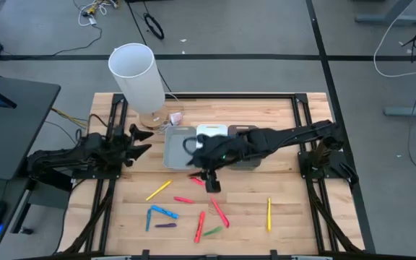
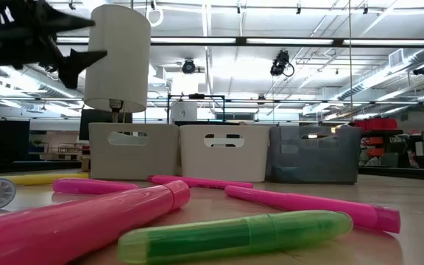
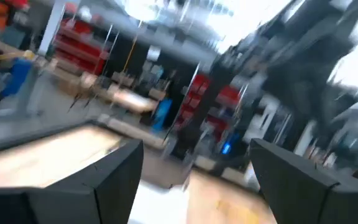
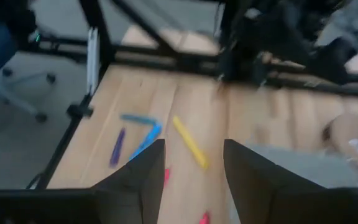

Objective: Pick & Place Markers
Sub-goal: Put the orange marker pen into the black bin

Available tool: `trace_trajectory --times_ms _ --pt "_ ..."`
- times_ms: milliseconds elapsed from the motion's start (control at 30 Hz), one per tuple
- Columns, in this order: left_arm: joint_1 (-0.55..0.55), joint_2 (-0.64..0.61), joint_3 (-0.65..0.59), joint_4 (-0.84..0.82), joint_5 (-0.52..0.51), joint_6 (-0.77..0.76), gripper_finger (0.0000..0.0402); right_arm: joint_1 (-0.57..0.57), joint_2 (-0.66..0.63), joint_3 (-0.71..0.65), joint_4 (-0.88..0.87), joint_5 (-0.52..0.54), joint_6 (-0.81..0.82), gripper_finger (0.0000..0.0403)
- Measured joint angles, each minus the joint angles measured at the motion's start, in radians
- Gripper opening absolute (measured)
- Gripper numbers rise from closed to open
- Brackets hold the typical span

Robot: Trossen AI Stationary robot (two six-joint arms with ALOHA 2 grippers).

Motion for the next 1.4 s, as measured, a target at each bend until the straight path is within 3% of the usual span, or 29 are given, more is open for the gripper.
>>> trace_trajectory --times_ms 300,500,700,900,1100,1400 --pt "0.000 -0.001 0.000 0.137 0.023 -0.053 0.0303 -0.054 -0.114 0.001 0.189 -0.001 0.037 0.0165" --pt "0.000 0.016 0.044 0.098 0.076 -0.021 0.0303 -0.080 -0.171 0.001 0.157 0.005 0.016 0.0165" --pt "0.000 0.156 0.272 -0.107 0.079 0.133 0.0303 -0.107 -0.193 0.000 0.094 0.001 0.000 0.0165" --pt "0.000 0.352 0.517 -0.188 0.127 0.150 0.0303 -0.137 -0.209 -0.001 0.105 0.019 0.022 0.0165" --pt "-0.001 0.552 0.764 -0.410 0.171 0.005 0.0303 -0.159 -0.261 -0.001 0.088 0.131 -0.002 0.0165" --pt "-0.039 0.805 1.058 -0.767 0.166 -0.319 0.0303 -0.193 -0.365 -0.001 0.081 0.132 -0.021 0.0165"
